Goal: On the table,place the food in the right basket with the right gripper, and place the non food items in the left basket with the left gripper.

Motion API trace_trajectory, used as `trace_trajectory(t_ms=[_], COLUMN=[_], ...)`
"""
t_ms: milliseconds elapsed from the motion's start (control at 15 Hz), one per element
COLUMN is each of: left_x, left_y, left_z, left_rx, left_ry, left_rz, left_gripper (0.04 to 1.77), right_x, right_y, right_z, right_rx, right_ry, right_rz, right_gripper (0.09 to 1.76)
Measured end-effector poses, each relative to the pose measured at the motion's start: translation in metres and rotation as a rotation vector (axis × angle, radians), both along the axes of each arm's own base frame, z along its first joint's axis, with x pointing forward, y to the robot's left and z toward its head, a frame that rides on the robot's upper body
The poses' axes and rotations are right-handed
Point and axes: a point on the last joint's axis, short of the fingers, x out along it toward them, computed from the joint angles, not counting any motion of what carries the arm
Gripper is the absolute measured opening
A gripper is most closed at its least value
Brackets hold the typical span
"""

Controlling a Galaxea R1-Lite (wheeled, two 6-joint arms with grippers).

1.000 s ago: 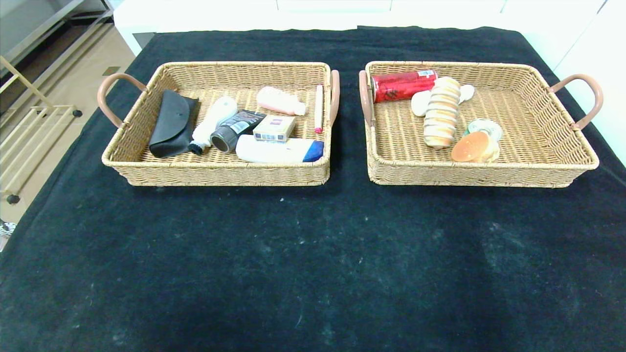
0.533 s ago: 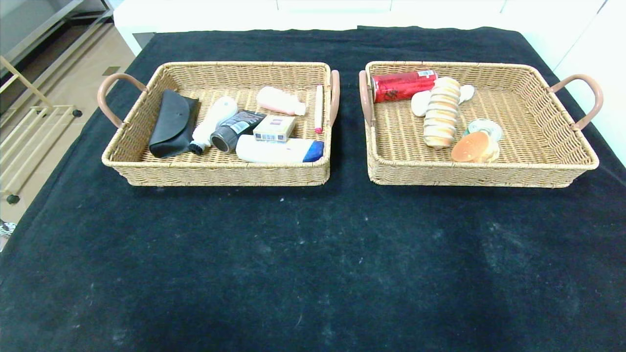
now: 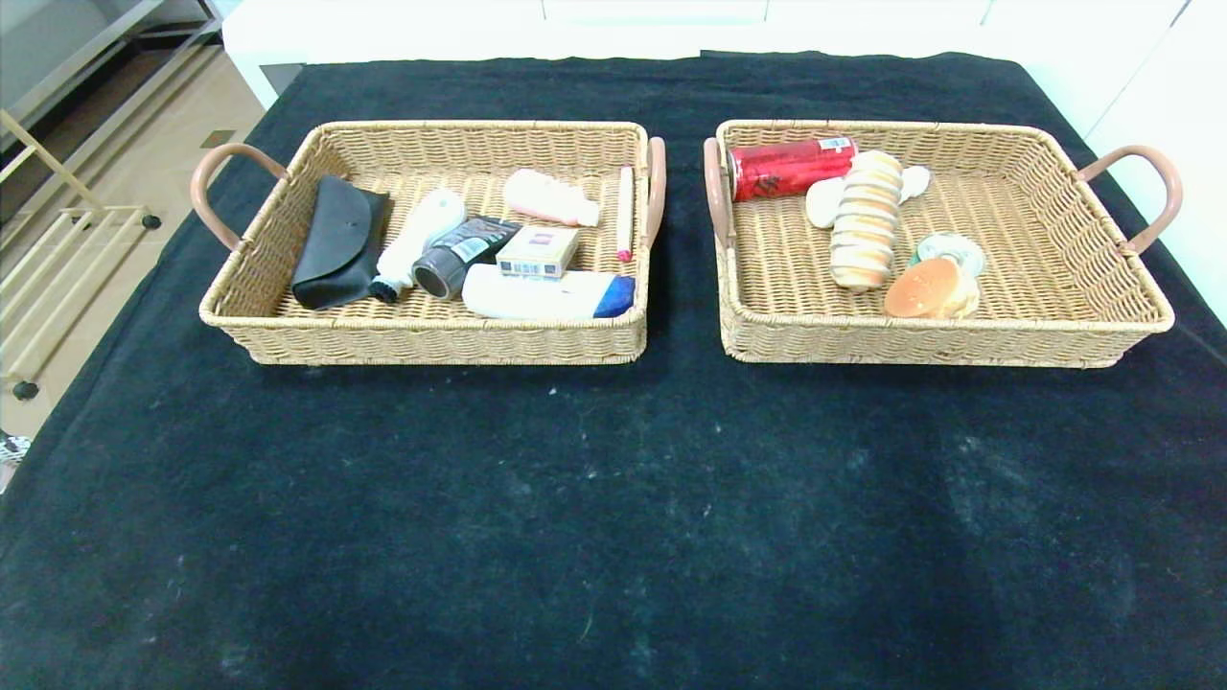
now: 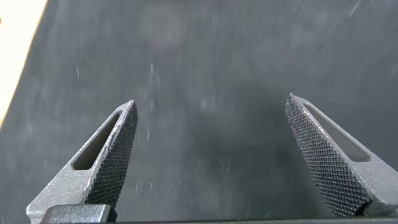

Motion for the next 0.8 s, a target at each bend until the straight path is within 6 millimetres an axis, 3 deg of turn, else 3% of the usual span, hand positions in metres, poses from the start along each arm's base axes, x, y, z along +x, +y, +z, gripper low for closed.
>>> trace_trajectory(t_ms=[267,800], left_x=[0.005,0.006], left_y=[0.0,0.0], left_z=[-0.016,-0.018], left_rx=[-0.004,-0.052], left_ry=[0.062,0.065], left_rz=[-0.001,0.002], left_gripper=[1.72,1.72], right_x=[0.0,0.0], right_y=[0.001,0.0], right_z=[-0.005,-0.006], right_rx=[0.066,0.173], right_ry=[0.04,0.048], right_rz=[0.04,0.024], right_gripper=[1.71,1.71])
